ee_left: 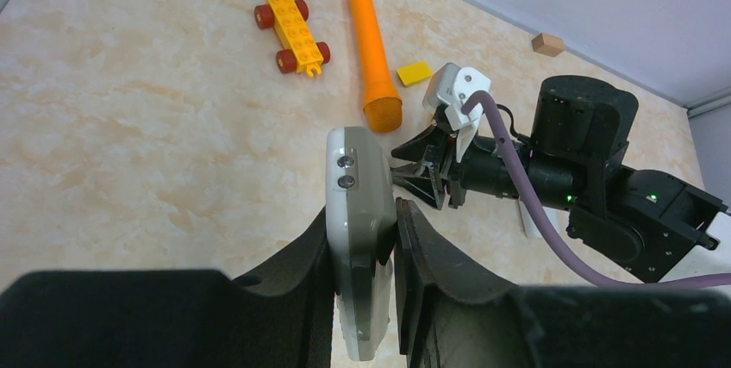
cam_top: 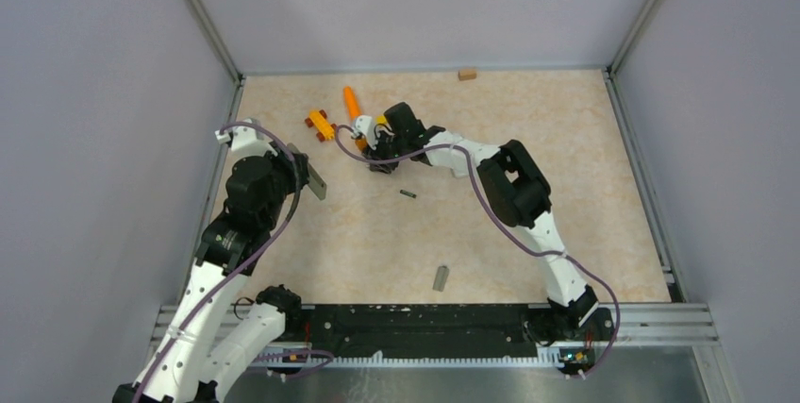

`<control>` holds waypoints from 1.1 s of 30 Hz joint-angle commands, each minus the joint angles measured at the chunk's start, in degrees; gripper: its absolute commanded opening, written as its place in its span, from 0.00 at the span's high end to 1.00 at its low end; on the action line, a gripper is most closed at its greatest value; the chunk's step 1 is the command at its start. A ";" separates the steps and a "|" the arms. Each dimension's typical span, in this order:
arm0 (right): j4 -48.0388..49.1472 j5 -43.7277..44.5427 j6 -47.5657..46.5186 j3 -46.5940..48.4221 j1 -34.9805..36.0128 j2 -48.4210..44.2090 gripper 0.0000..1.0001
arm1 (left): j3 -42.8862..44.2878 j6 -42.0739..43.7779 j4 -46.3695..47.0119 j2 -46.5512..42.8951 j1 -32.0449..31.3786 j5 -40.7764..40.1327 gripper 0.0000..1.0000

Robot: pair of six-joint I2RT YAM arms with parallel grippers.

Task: Load the batteries into the remote control
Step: Pick up the battery from the center of the board, then load the battery into the remote control.

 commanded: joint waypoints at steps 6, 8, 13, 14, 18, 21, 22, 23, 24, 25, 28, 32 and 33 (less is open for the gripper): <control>-4.46 5.17 -0.36 2.24 1.28 2.77 0.91 | 2.41 0.88 1.89 0.23 0.24 -0.58 1.00; -3.17 6.33 1.23 1.13 1.40 1.71 0.97 | 2.23 0.88 1.93 0.24 0.24 -0.20 1.00; 7.44 6.40 11.75 -8.28 0.96 -7.65 1.00 | 1.85 0.55 2.02 -0.21 0.24 1.60 1.00; 10.37 6.61 14.56 -11.62 0.81 -10.65 1.00 | 1.65 0.49 2.33 -0.50 0.24 2.41 1.00; 18.44 7.46 28.49 -22.69 0.35 -23.82 1.00 | 0.19 0.28 5.64 -1.38 0.24 9.25 1.00; 23.40 7.85 39.26 -31.73 0.17 -34.65 1.00 | -1.02 -1.16 9.44 -1.55 0.24 16.99 1.00; 24.93 7.93 41.70 -34.73 0.17 -38.35 1.00 | -1.40 -1.63 11.14 -1.41 0.24 20.70 1.00; 26.48 8.38 43.79 -37.51 0.17 -41.73 1.00 | -1.63 -2.04 12.79 -1.24 0.24 24.30 1.00; 28.02 8.72 46.03 -40.07 0.17 -45.25 1.00 | -2.00 -2.62 14.55 -0.87 0.28 27.67 1.00; 29.37 8.62 47.66 -42.38 0.17 -49.46 1.00 | -2.32 -3.50 16.36 -0.40 0.24 31.70 1.00; 32.73 8.59 51.36 -47.51 0.63 -57.83 1.00 | -3.54 -7.42 22.16 1.46 0.18 38.57 1.00; 37.36 8.91 54.38 -52.04 1.99 -66.47 1.00 | -4.06 -13.36 30.44 4.47 0.18 44.71 1.00; 38.95 9.14 54.97 -52.99 2.31 -68.02 1.00 | -4.05 -14.55 31.59 5.20 0.15 46.09 1.00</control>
